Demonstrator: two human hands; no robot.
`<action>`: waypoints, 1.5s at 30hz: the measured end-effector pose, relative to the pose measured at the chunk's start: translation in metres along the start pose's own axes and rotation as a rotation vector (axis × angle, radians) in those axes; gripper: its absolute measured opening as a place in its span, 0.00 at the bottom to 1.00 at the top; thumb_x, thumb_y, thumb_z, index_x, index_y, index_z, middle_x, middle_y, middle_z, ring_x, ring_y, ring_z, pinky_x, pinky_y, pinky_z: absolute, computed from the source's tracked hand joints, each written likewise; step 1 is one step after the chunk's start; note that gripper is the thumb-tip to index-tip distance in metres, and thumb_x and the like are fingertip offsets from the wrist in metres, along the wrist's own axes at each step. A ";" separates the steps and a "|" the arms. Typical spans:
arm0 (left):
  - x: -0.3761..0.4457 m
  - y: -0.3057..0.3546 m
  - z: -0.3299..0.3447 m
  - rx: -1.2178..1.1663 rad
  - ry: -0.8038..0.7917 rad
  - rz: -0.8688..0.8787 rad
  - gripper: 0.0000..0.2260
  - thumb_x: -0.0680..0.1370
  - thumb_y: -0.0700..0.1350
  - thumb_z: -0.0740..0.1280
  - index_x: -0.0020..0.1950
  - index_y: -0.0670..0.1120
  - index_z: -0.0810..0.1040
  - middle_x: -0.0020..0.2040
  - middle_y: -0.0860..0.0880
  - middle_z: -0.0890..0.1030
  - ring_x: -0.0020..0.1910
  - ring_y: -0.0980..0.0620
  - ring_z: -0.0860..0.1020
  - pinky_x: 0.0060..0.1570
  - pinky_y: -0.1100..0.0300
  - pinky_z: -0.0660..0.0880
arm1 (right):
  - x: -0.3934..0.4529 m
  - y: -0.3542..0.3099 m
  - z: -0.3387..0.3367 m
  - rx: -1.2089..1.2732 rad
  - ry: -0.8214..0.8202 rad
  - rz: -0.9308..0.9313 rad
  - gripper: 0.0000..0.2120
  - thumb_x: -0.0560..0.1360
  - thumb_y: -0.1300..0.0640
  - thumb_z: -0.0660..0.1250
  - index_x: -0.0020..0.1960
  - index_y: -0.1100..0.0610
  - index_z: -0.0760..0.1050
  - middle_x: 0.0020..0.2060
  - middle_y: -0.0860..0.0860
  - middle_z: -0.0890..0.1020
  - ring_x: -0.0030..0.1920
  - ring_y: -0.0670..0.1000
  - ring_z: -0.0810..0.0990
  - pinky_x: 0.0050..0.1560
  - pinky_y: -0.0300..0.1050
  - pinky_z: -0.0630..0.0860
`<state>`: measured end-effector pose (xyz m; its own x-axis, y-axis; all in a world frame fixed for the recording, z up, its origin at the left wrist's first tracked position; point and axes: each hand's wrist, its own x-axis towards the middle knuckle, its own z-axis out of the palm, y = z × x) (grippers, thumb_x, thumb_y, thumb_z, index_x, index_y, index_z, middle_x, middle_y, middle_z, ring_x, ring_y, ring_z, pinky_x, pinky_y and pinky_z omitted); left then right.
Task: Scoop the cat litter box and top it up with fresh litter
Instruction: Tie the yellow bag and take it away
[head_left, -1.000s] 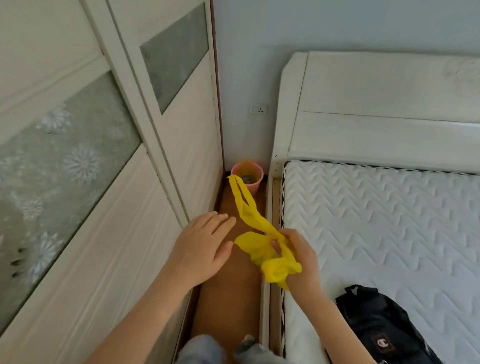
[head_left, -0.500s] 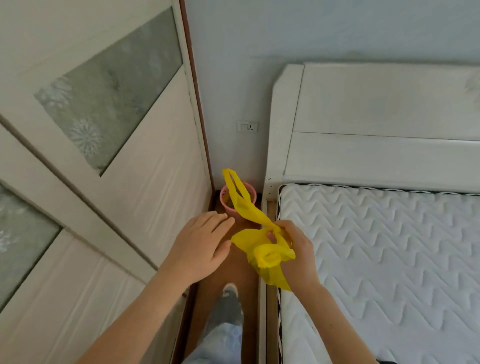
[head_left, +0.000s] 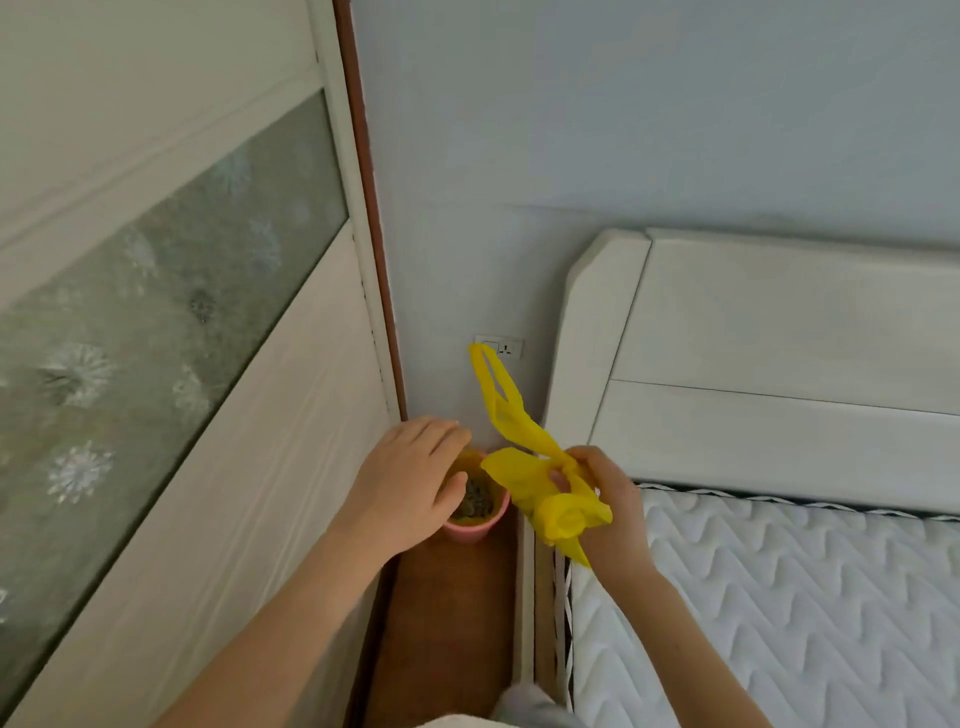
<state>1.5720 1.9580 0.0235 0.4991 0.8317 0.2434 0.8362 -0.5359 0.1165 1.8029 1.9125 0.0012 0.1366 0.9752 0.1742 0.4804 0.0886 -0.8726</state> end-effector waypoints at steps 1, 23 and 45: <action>0.011 -0.006 0.004 0.005 -0.001 -0.002 0.21 0.75 0.54 0.56 0.62 0.46 0.77 0.59 0.48 0.79 0.58 0.47 0.77 0.57 0.51 0.75 | 0.015 0.002 0.003 0.012 -0.007 0.020 0.06 0.69 0.47 0.64 0.46 0.40 0.72 0.42 0.49 0.80 0.44 0.48 0.80 0.48 0.50 0.78; 0.190 -0.109 0.146 -0.192 -0.254 -0.258 0.24 0.71 0.50 0.69 0.65 0.45 0.73 0.61 0.47 0.77 0.60 0.46 0.75 0.60 0.51 0.72 | 0.239 0.134 0.092 0.171 -0.336 0.387 0.11 0.68 0.55 0.70 0.51 0.52 0.78 0.42 0.51 0.82 0.45 0.55 0.81 0.46 0.47 0.80; 0.190 -0.237 0.609 -0.619 -0.630 -0.537 0.08 0.80 0.44 0.62 0.53 0.44 0.79 0.50 0.47 0.81 0.49 0.48 0.79 0.43 0.59 0.72 | 0.277 0.489 0.350 0.172 -0.156 0.739 0.14 0.72 0.67 0.72 0.57 0.61 0.76 0.48 0.50 0.80 0.50 0.51 0.79 0.49 0.44 0.78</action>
<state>1.6068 2.3313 -0.5447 0.2724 0.8130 -0.5145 0.8093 0.0956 0.5795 1.7723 2.2967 -0.5373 0.2399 0.8097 -0.5356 0.1692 -0.5782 -0.7982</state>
